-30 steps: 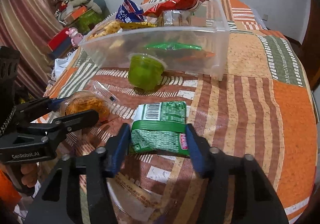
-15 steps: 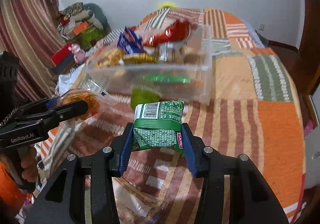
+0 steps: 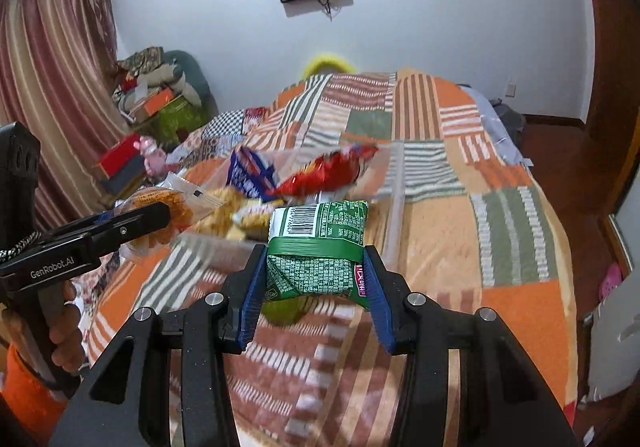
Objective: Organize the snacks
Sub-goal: 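Drop the pastry into the box with left tool while right tool drops the green pack in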
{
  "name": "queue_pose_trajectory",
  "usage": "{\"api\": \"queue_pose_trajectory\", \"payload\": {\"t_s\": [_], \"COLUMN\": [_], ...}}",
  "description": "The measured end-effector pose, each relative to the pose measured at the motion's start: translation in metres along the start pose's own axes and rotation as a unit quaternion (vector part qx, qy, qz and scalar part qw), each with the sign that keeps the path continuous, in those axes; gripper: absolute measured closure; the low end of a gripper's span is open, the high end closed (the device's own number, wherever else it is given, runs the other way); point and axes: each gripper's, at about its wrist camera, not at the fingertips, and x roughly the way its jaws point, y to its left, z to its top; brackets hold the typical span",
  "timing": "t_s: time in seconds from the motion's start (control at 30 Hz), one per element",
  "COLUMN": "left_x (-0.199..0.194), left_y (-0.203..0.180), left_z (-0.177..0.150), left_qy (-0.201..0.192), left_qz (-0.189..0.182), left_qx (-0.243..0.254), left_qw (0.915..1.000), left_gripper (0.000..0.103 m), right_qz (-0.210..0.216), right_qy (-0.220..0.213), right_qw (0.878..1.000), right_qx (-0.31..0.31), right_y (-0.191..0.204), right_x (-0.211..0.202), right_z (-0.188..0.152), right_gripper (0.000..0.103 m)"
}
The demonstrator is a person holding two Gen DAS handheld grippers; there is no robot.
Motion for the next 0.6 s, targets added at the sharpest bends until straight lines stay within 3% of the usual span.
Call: {"api": "queue_pose_trajectory", "payload": {"t_s": [0.2, 0.6], "left_x": [0.018, 0.076], "left_y": [0.003, 0.022], "left_z": [0.011, 0.019], "left_qy": [0.002, 0.038], "left_qz": [0.007, 0.021], "left_qx": [-0.001, -0.014], "left_qw": [1.0, 0.9989], "left_gripper": [0.044, 0.044], "right_qz": [-0.007, -0.015], "right_qy": [-0.002, 0.039], "right_qw": [1.0, 0.999], "right_qx": [0.009, 0.008], "right_y": [-0.005, -0.012], "right_x": [0.015, 0.064], "right_z": [0.014, 0.017], "right_gripper": [0.06, 0.06]}}
